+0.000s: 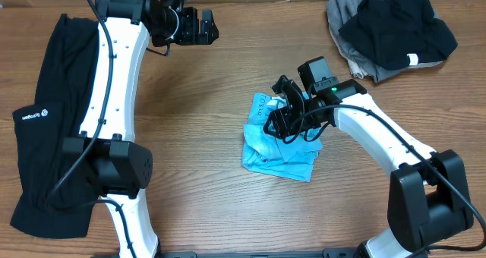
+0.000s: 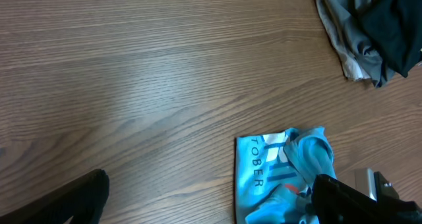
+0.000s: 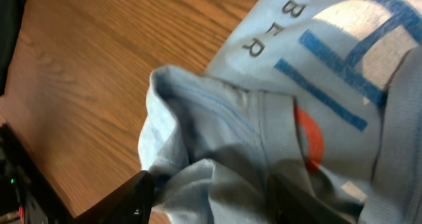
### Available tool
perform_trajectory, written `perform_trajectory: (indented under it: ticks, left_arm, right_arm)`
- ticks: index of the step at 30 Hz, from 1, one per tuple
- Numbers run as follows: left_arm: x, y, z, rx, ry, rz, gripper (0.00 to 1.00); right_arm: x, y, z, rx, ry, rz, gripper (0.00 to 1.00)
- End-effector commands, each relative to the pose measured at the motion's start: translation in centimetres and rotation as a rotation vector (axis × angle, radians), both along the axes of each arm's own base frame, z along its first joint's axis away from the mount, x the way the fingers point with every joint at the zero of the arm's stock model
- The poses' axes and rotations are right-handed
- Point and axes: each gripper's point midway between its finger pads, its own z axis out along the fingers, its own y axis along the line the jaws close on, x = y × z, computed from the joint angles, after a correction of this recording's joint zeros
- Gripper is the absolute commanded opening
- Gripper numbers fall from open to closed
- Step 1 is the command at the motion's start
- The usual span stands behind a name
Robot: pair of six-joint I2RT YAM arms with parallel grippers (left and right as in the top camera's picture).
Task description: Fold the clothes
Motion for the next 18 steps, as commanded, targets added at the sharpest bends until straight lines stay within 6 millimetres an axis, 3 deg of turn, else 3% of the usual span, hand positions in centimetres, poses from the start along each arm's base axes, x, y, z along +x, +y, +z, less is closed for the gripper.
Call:
perform_trajectory:
  ticks: [1,7,13,18]
  left_arm:
    - [0.0,-0.1,1.5,0.005,-0.046,-0.013,1.0]
    - [0.0,0.0,1.5,0.005,-0.046,-0.013,1.0]
    - [0.0,-0.1,1.5,0.005,-0.046,-0.013,1.0]
    - [0.0,0.0,1.5,0.005,-0.045,-0.013,1.0]
  right_arm:
    - [0.0,0.5,1.8,0.041,-0.054,0.055,0.58]
    - [-0.1,0.6,1.8,0.047,-0.055,0.063,0.38]
    - [-0.3,0.5,1.8,0.042,-0.044,0.061,0.04]
    - [-1.6,-0.3,1.3,-0.002,0.061,-0.008,0.04]
